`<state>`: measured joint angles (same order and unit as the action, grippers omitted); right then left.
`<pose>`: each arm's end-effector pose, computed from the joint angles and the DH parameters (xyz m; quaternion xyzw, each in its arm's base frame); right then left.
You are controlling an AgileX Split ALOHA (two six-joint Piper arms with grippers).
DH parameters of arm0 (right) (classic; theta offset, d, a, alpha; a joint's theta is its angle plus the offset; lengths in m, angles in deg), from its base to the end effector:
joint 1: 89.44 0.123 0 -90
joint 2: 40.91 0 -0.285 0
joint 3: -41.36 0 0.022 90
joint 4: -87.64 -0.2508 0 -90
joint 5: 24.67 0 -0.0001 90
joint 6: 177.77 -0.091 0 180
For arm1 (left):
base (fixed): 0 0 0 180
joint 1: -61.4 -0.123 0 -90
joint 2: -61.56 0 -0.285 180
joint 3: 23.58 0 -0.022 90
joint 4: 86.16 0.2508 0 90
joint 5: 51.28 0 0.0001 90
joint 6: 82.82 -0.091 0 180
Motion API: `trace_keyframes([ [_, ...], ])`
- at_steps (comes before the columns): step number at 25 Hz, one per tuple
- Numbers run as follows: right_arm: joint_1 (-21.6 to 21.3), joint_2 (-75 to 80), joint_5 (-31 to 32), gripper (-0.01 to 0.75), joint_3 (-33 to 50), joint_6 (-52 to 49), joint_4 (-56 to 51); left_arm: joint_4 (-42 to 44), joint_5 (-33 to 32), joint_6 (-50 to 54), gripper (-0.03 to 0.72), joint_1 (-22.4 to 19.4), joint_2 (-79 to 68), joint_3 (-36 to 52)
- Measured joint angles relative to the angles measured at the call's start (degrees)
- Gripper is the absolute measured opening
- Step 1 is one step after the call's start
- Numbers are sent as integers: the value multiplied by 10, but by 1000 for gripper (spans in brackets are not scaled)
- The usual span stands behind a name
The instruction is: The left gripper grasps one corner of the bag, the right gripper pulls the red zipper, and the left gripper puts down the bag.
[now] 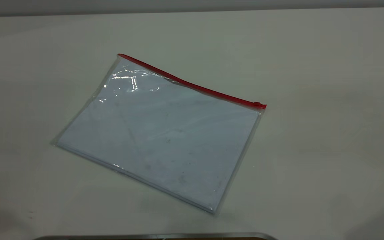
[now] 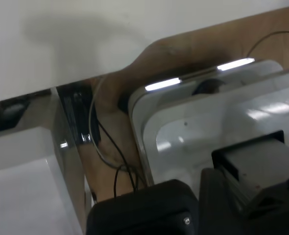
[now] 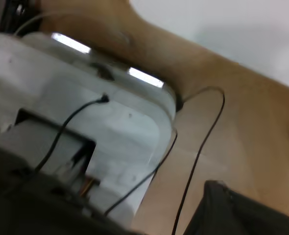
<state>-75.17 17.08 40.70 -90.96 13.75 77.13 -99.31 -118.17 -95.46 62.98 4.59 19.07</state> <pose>0.1037 0.0419 0.2295 -0.1908 0.9748 0.0878 0.0757 0.1165 -0.0223 0.2554 0.0901 0.9830 -0.0981 0.1267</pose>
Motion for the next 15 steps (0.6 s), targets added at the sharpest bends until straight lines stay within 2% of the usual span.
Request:
trace_keyframes([
  [5,0,-47,-30,398,20,-21,16,30,19,3,441,0,135,61],
  [10,0,-65,-31,398,20,-27,22,76,30,38,441,0,246,64],
  [15,0,-65,-31,398,20,-28,22,75,30,62,441,0,326,65],
])
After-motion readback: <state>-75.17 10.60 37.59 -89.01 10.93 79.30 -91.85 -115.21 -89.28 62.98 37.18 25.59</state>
